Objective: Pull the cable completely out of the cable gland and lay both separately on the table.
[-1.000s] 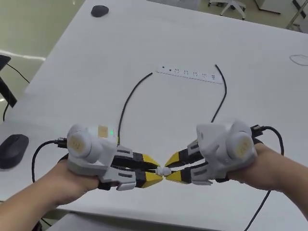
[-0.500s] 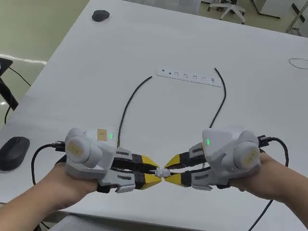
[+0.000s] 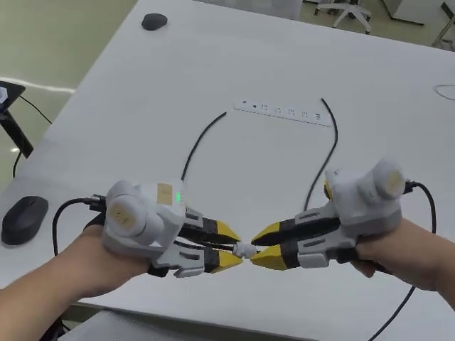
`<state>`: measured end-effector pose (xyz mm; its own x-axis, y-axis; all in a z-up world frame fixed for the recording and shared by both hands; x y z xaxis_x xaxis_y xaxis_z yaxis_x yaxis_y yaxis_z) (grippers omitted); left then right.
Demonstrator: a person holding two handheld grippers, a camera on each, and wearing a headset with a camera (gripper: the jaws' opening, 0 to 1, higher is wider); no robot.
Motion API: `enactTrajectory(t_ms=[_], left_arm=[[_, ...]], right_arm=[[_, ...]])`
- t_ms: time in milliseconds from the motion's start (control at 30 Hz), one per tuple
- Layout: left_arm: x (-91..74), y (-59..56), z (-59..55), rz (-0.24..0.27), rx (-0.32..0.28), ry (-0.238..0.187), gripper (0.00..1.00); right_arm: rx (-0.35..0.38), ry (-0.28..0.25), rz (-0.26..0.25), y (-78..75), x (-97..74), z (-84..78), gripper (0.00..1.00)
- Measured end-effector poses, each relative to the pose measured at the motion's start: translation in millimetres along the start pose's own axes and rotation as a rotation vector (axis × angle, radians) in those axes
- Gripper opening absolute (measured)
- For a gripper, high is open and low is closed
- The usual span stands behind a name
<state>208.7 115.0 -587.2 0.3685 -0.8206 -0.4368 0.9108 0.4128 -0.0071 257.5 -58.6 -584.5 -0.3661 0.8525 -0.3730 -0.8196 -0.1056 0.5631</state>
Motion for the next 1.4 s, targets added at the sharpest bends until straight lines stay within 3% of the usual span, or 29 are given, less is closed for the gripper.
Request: enactTrajectory(t_ms=[33, 133, 300, 433, 667, 867, 1067, 1400], left_arm=[[0.6, -0.4, 1.4, 0.003, 0.01, 0.001, 0.14], [2.6, -0.3, 3.0, 0.015, 0.022, 0.01, 0.14], [7.0, -2.0, 7.0, 0.029, 0.056, 0.029, 0.14], [11.0, -3.1, 10.0, 0.028, 0.057, 0.039, 0.14], [17.1, -4.1, 14.0, 0.036, 0.081, 0.058, 0.14], [19.5, -4.0, 14.1, 0.045, 0.087, 0.063, 0.14], [21.1, -5.8, 10.4, 0.04, 0.037, 0.076, 0.14], [18.1, -6.3, 5.7, 0.018, -0.046, 0.061, 0.14]], right_arm=[[0.047, -0.025, 0.027, 0.6, -0.4, 0.1, 0.15], [0.099, -0.066, 0.095, -5.6, -3.7, -1.6, 0.13], [0.176, -0.099, 0.145, -13.1, -6.4, -6.8, 0.13], [0.187, -0.074, 0.163, -15.0, -5.2, -11.9, 0.12], [0.215, -0.082, 0.23, -16.4, -6.6, -15.7, 0.09], [0.215, -0.08, 0.248, -18.8, -9.6, -16.6, 0.08], [0.112, -0.045, 0.224, -15.6, -8.8, -17.5, 0.07], [-0.136, 0.03, 0.078, 0.2, -6.3, -14.3, 0.07]])
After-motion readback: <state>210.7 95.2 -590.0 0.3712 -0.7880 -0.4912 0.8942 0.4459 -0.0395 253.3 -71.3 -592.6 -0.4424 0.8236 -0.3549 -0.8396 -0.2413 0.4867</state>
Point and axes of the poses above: the centre of the closed fingertips' face, and the gripper's own axes: x roughly forward along the fingers, y roughly to its left, z roughly out of its top, the point moved 10 cm from there along -x, roughly backward along the fingers, and after that the axes turned 9 degrees about z, right-handed, at the moved point
